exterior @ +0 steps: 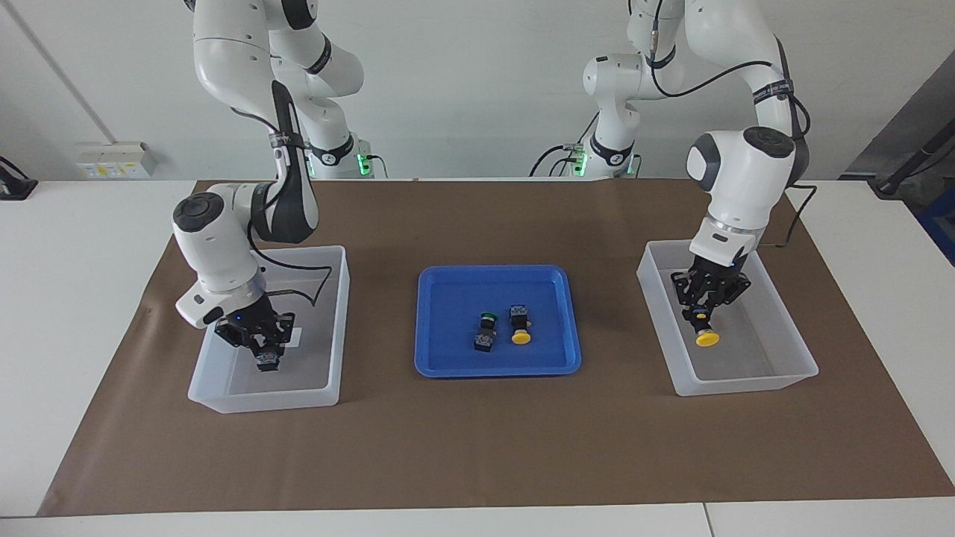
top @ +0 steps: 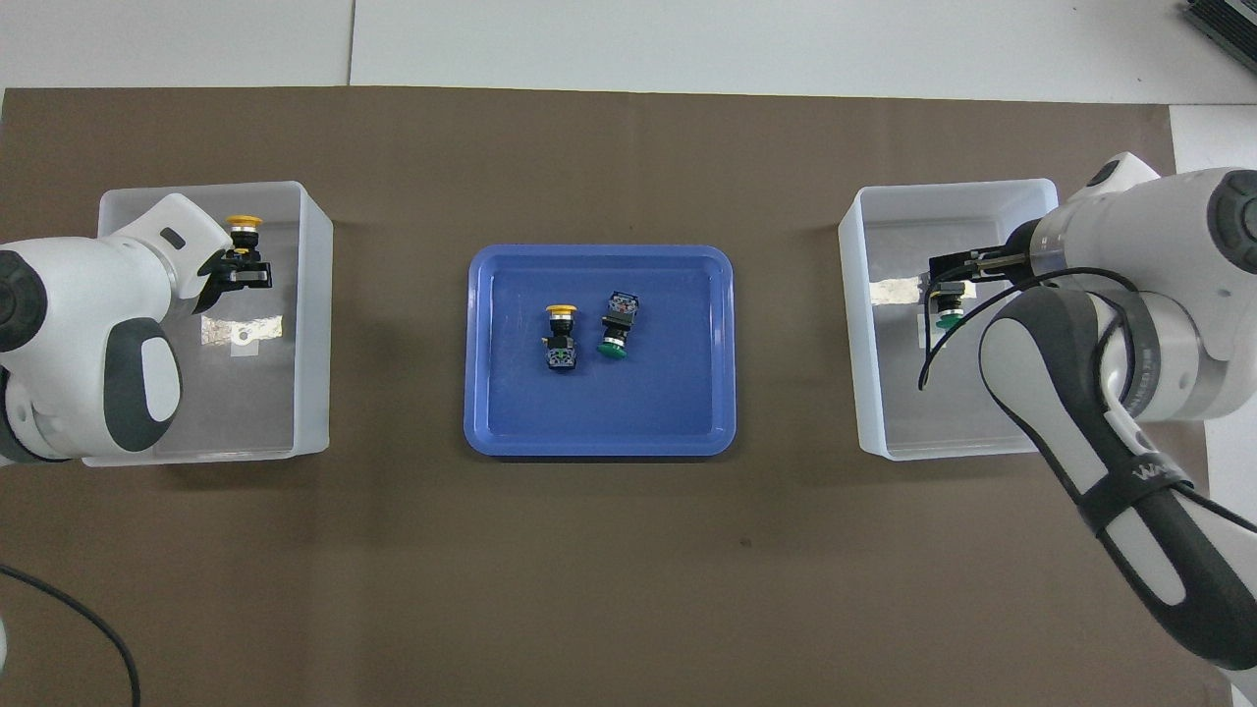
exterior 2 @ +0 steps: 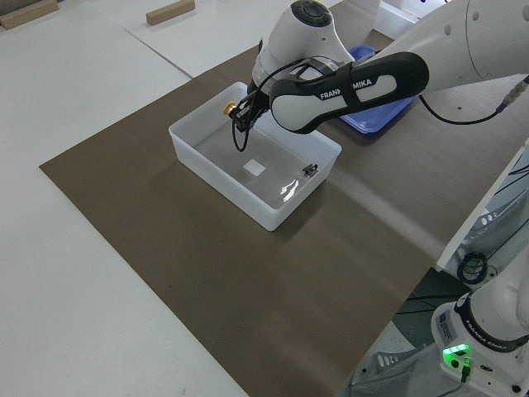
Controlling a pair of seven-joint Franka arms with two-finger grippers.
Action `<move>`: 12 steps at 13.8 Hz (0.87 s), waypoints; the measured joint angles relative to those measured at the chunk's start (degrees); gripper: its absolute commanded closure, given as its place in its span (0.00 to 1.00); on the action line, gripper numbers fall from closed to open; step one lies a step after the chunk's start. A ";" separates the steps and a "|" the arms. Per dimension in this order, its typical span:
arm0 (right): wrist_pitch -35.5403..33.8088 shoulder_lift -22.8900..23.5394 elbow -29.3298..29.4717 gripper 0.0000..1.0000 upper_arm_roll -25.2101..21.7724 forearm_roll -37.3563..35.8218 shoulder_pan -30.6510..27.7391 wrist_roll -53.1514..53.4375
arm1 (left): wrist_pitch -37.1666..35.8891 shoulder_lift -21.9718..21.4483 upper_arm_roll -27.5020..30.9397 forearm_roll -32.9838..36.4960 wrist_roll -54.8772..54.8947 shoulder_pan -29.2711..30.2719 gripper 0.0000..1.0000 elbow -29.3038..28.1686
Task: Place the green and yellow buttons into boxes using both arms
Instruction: 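Reach the right gripper to the tray's green button while the left gripper withdraws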
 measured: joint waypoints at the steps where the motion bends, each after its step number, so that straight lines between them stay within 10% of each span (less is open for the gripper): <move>1: -1.28 -0.86 1.12 0.00 0.29 0.01 1.43 3.46 | 1.17 1.13 -0.01 0.00 0.00 0.02 0.74 0.00; 2: -1.95 -1.21 2.10 0.00 0.51 0.01 3.51 7.64 | 1.75 2.01 -0.03 0.00 0.00 0.03 0.06 0.02; 12: 7.44 8.81 8.11 0.00 1.02 0.01 22.52 41.10 | -11.12 -1.73 -1.05 0.00 0.15 -0.01 0.00 6.88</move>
